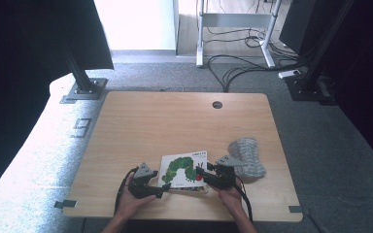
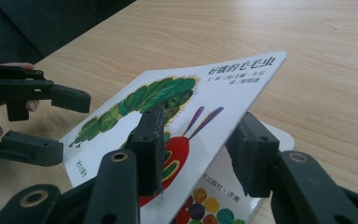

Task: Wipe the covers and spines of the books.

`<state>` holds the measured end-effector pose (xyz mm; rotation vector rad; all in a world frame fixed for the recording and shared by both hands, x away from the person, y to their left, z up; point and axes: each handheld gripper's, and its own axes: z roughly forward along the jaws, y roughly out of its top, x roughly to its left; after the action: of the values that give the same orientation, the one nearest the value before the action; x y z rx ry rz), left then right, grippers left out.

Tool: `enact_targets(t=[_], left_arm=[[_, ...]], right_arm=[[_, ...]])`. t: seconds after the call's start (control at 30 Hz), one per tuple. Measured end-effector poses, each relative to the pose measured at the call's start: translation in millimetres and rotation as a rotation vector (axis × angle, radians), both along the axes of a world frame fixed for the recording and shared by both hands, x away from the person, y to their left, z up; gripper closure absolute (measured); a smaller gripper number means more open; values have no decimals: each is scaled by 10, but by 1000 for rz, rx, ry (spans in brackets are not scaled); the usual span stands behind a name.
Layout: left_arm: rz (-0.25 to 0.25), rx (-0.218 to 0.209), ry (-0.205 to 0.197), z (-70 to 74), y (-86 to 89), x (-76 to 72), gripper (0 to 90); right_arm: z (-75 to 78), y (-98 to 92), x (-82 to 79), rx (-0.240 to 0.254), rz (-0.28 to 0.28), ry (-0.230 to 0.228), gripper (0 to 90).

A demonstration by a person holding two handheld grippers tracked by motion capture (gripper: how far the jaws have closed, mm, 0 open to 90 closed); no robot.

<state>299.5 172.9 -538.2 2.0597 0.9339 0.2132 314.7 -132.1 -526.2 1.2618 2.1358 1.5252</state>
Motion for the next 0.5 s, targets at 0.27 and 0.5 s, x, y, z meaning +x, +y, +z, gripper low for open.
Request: enact_targets(t=[0.27,0.5], left_arm=[[18,6,0,1,22,25,229],[10,7,9,-5,15,26,227]], right_arm=[[2,-2,0,9,7,-7,579],[9,5,-11,8,11,-19,599]])
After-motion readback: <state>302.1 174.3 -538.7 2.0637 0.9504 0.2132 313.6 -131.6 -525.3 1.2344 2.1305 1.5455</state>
